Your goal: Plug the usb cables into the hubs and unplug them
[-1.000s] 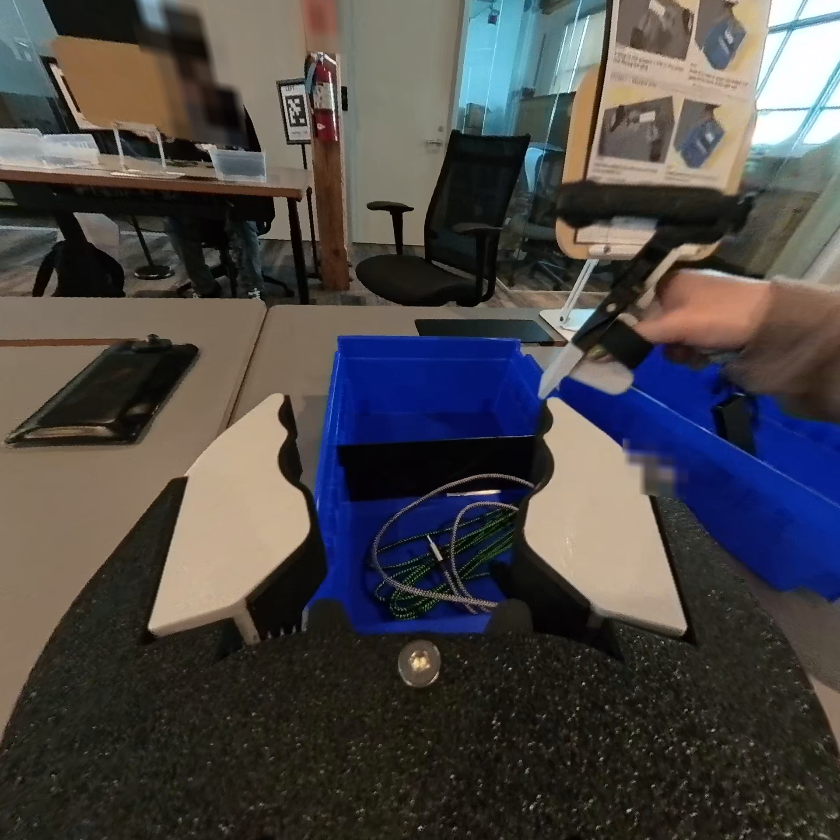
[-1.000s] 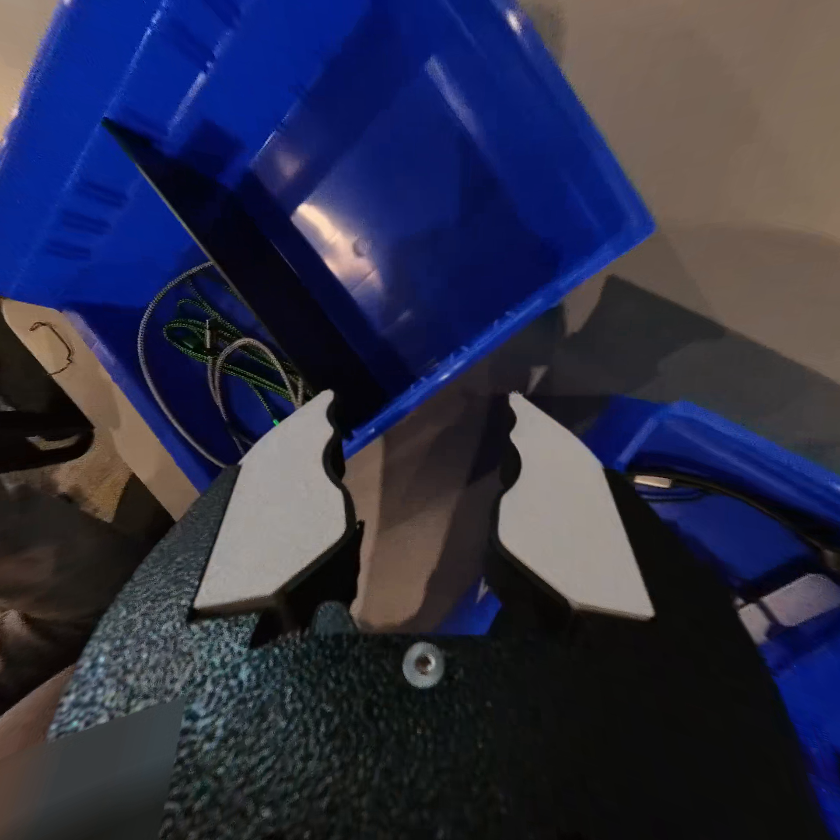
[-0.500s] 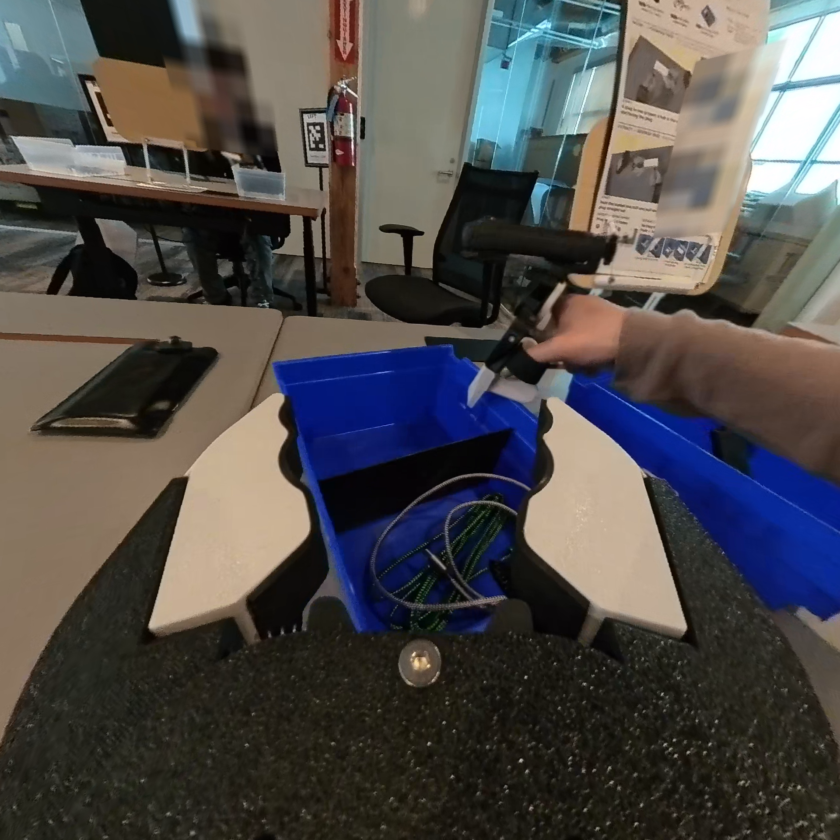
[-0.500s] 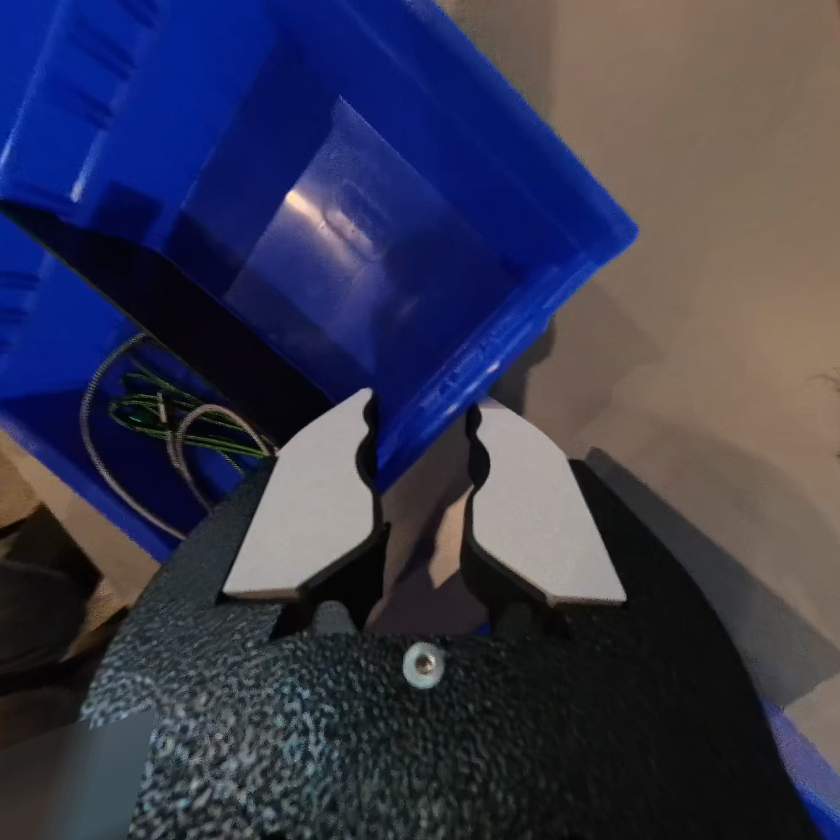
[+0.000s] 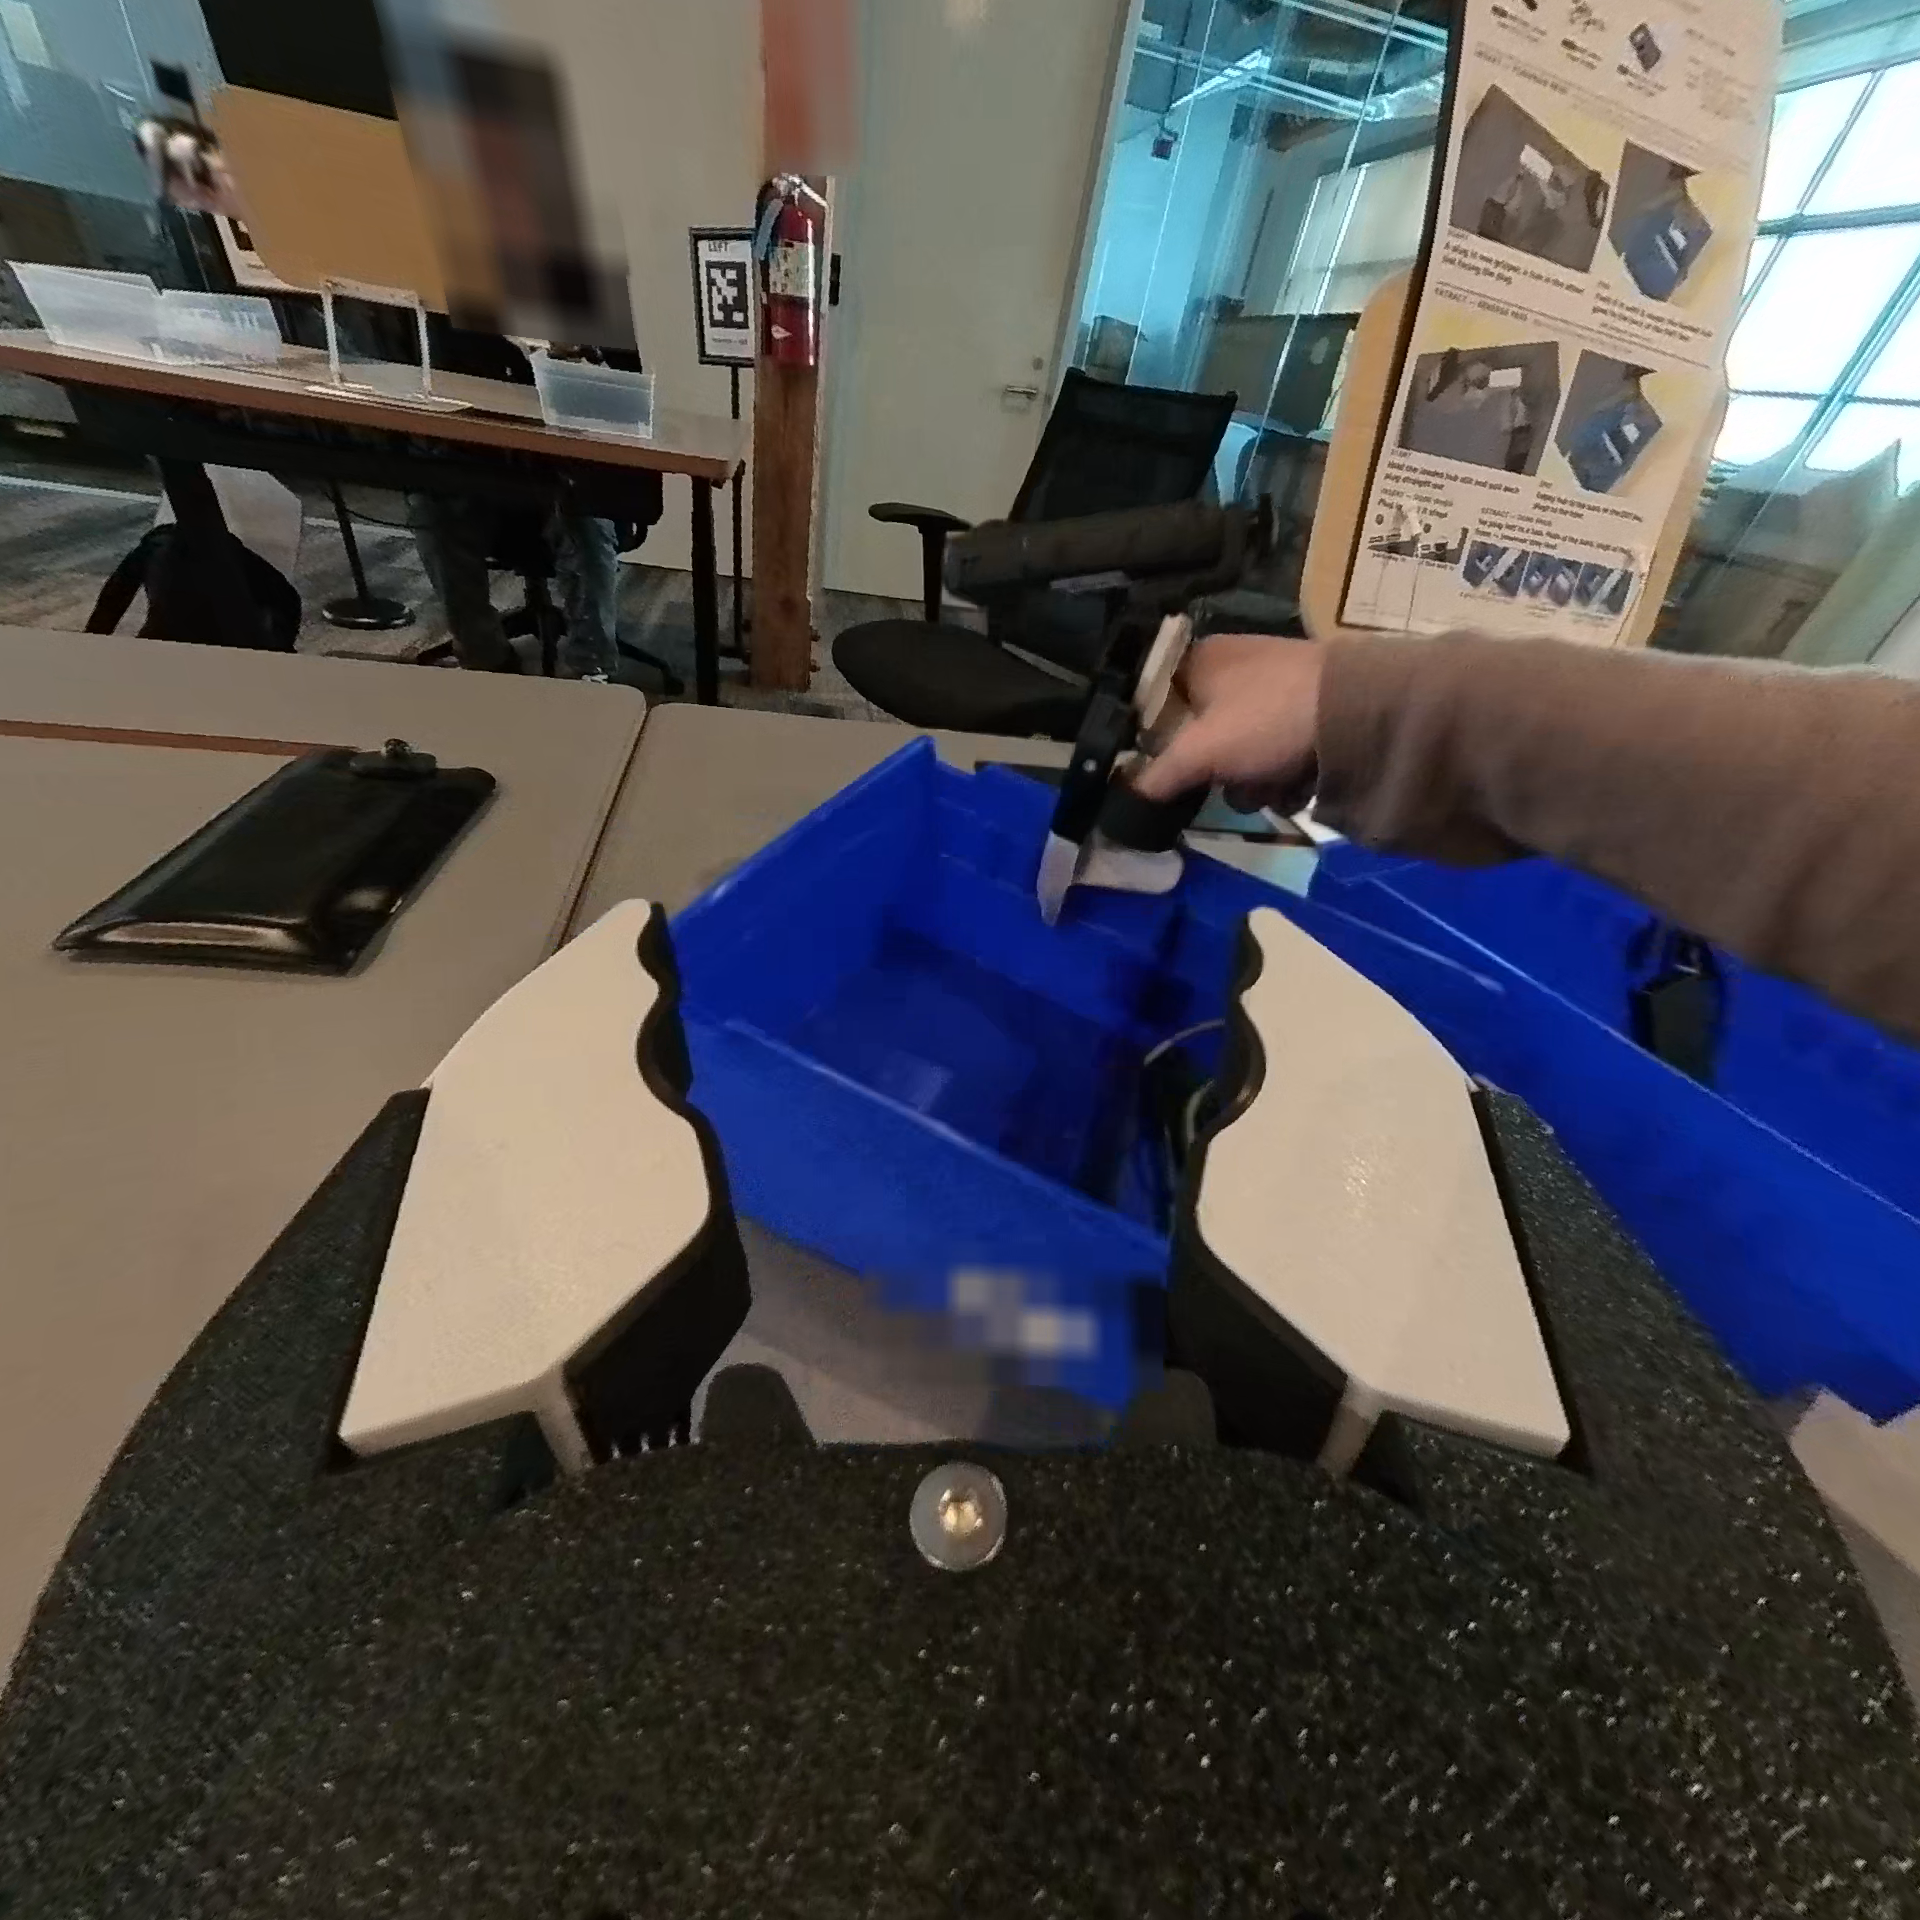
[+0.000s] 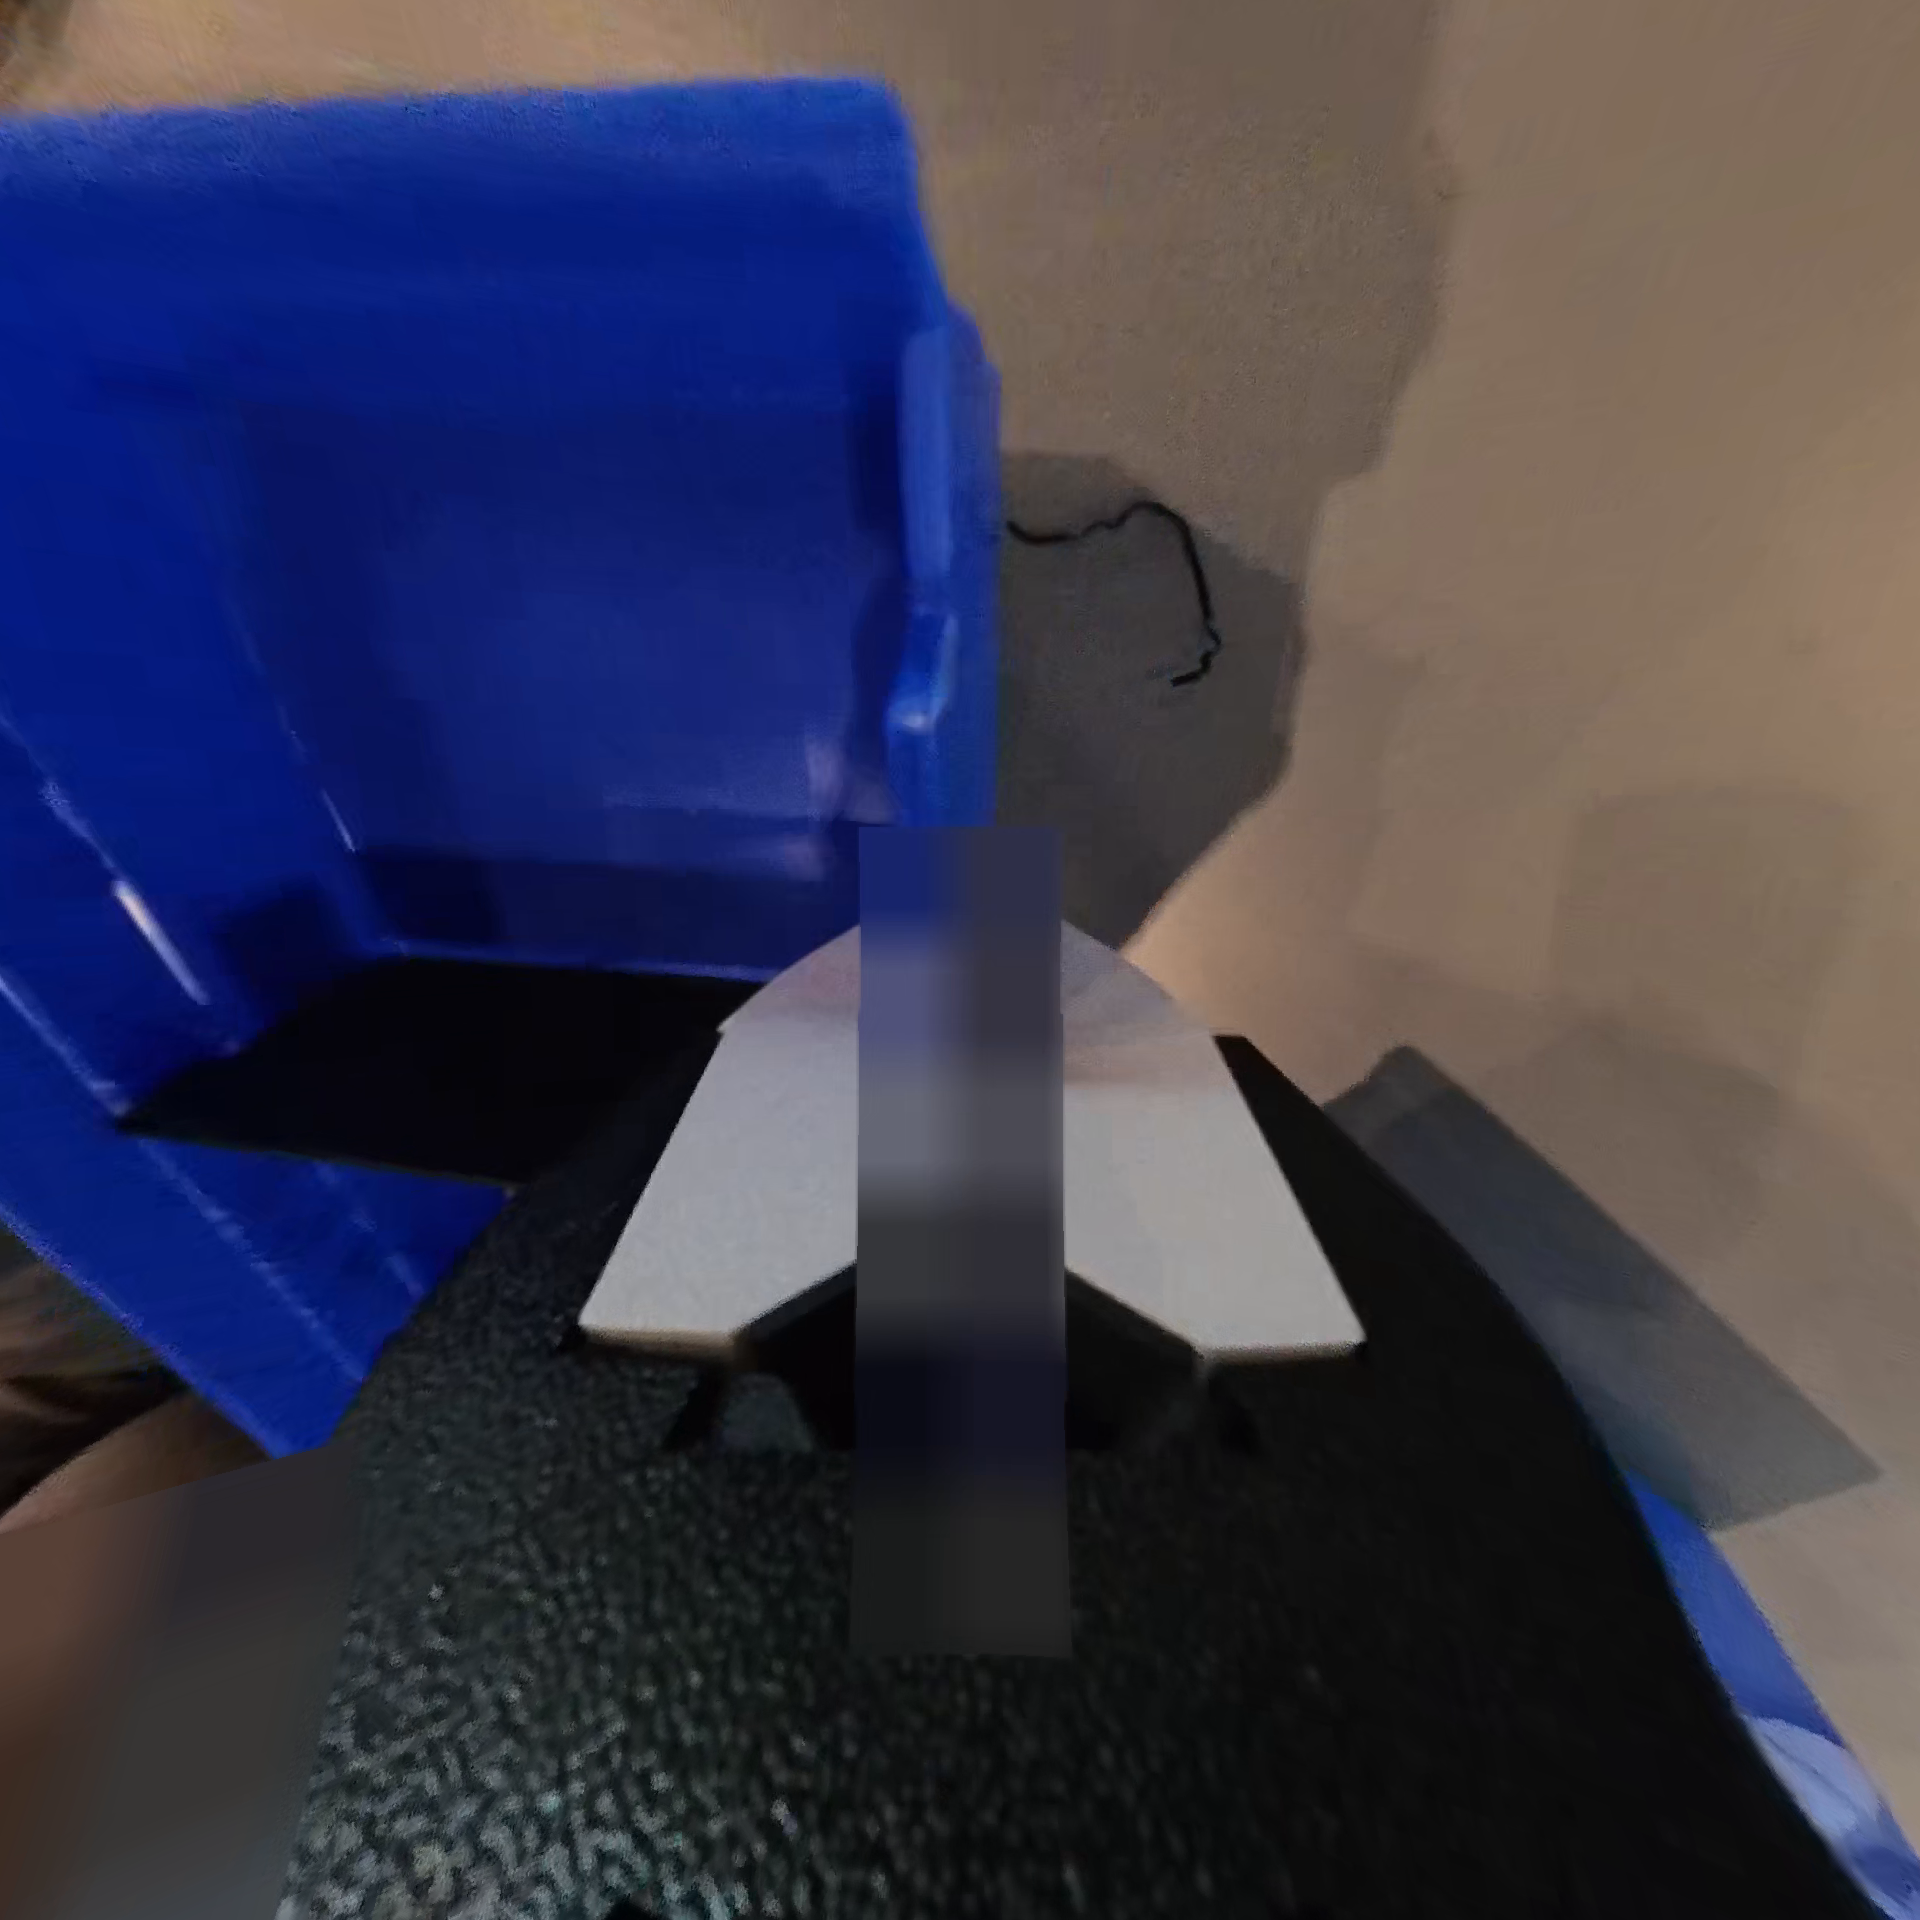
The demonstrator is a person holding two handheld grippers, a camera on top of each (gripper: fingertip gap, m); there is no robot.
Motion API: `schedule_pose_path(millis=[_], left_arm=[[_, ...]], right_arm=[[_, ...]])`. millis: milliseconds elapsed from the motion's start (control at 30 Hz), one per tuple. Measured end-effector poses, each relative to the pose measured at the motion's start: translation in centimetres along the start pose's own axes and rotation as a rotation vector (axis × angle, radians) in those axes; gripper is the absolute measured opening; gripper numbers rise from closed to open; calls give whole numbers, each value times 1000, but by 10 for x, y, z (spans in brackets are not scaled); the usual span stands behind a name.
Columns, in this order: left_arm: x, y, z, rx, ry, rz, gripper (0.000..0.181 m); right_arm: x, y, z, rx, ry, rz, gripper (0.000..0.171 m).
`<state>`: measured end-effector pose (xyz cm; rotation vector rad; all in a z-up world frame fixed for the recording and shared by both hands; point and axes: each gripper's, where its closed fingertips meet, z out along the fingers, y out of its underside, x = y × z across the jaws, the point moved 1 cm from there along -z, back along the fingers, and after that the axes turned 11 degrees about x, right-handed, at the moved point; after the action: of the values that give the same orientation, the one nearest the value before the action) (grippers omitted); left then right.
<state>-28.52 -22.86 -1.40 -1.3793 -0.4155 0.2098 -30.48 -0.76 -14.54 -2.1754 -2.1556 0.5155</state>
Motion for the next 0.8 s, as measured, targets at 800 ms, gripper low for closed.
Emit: schedule_pose_path(millis=[800], left_arm=[[55, 3, 28, 17, 181, -34, 96]], right_arm=[[117, 198, -350, 305, 19, 309, 3]])
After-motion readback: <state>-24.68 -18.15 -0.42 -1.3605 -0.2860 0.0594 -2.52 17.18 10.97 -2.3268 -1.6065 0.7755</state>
